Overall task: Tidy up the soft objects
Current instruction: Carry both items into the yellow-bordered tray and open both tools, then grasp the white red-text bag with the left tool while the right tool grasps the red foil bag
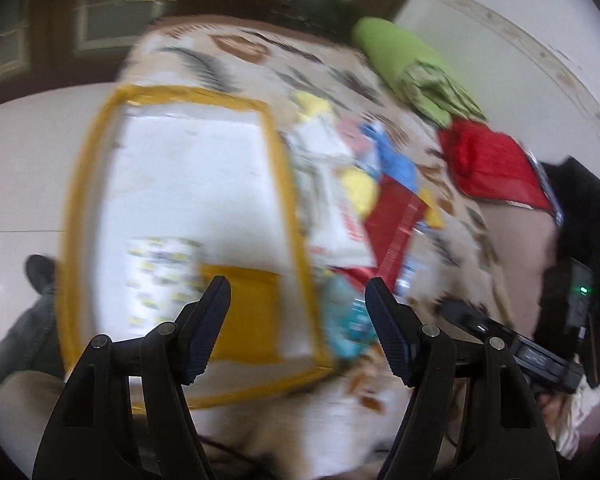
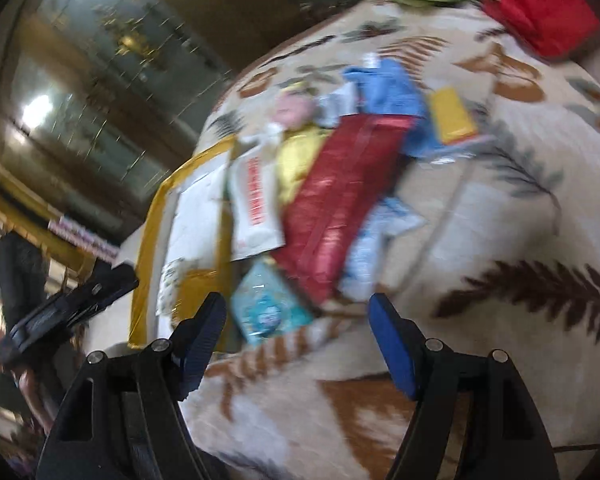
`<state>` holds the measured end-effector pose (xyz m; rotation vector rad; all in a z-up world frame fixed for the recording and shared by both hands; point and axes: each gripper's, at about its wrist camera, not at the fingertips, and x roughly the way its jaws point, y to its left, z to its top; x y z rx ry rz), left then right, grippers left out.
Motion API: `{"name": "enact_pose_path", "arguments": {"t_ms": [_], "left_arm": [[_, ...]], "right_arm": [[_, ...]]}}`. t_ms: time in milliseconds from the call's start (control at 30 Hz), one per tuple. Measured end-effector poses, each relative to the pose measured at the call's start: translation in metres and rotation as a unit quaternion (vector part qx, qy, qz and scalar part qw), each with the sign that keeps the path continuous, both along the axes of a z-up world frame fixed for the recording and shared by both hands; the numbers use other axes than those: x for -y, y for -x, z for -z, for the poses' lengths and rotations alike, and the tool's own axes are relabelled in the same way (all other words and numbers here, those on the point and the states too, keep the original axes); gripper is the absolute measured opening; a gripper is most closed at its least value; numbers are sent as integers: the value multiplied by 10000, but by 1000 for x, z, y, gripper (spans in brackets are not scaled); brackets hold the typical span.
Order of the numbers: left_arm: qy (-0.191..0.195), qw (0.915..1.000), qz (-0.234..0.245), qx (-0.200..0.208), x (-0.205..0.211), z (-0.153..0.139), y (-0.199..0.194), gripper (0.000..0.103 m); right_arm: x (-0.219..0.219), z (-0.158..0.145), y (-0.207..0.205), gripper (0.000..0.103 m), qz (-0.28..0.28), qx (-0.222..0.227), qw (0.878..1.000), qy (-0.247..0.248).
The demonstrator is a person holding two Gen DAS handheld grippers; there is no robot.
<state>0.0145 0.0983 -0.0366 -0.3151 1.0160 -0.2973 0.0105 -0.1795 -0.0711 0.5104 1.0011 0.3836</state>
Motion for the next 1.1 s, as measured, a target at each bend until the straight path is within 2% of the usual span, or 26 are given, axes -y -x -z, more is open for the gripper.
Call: {"name": "enact_pose_path", "arguments": {"t_ms": [100, 133, 167, 333, 400, 500, 567, 633, 700, 767, 800, 867, 967, 1100], "left_arm": [[-106, 9997, 159, -131, 23, 0, -13, 71], [-224, 9995, 139, -186, 31, 1, -22, 71], [-321, 9992, 113, -219, 35, 1, -29, 71], [-858, 9957, -31, -344, 55, 11, -82, 70], [-891, 9951, -20, -434, 57, 16, -101, 70], [-1011, 9933, -55, -551, 58, 27, -121, 63], [-1164, 9909, -129, -658, 60, 36, -129, 50], [-1069, 9919, -252, -641, 56, 39, -130, 49], [-928, 9933, -348, -598, 51, 39, -128, 43], [-786, 9946, -368, -565, 46, 37, -124, 28], [-658, 9956, -378, -553, 42, 36, -120, 24], [-417, 9971, -387, -513, 35, 35, -112, 13], [-162, 9978, -374, -526, 31, 40, -106, 11], [-220, 9979, -365, -495, 34, 35, -104, 11]], "right_arm": [[8, 2, 1, 75, 72, -32, 10000, -56], [9, 2, -2, 80, 99, -39, 9999, -99], [11, 2, -4, 81, 138, -34, 9998, -133], [13, 4, -20, 81, 132, -79, 9994, -296], [9, 4, -33, 81, 109, -39, 9996, -258], [10, 8, -51, 80, 166, -160, 9996, -163], [12, 14, -64, 80, 257, -266, 9991, -183], [13, 17, -75, 80, 285, -309, 9990, -180], [11, 22, -85, 78, 319, -383, 9987, -139], [9, 30, -96, 71, 300, -516, 9979, -262], [7, 32, -99, 68, 310, -553, 9977, -237], [1, 37, -105, 54, 282, -582, 9978, -156], [-4, 37, -104, 44, 294, -542, 9981, -66], [-1, 25, -94, 27, 296, -386, 9988, -93]]}}
